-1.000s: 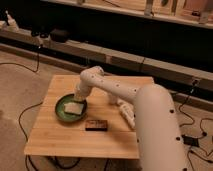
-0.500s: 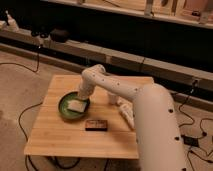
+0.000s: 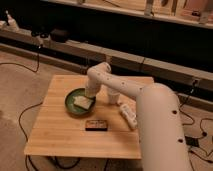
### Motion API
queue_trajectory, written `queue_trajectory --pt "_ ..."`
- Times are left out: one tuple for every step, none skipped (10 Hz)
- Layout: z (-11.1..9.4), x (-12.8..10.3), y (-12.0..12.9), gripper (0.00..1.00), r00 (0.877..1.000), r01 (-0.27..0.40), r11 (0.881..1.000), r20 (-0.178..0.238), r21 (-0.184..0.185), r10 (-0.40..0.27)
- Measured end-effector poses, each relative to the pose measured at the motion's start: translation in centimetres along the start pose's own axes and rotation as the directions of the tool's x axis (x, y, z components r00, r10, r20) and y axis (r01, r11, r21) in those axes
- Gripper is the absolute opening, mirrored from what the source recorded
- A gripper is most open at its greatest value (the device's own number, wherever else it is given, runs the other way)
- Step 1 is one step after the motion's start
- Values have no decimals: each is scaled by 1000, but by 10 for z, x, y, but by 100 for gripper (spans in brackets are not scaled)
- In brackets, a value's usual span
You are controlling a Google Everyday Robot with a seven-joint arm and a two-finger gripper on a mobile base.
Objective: Push the ceramic bowl across the table
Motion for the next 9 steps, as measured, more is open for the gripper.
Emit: queue_trajectory --pt "-1 4 12 5 1000 -22 1000 -8 -18 22" --pt "-2 6 20 5 999 -40 999 -12 -29 40" --pt "-3 8 28 5 998 -58 998 -18 -38 57" --pt "-6 11 38 5 997 -79 996 -26 -48 77" --pt "-11 15 47 5 995 -98 994 -39 -56 96" --pt "-17 20 58 5 991 -123 990 -53 -64 120" --pt "-21 22 66 5 989 -139 988 -62 -71 135" --pt "-26 24 78 5 985 -163 983 -72 -81 157" --pt "-29 24 90 5 981 -183 978 -77 -97 176"
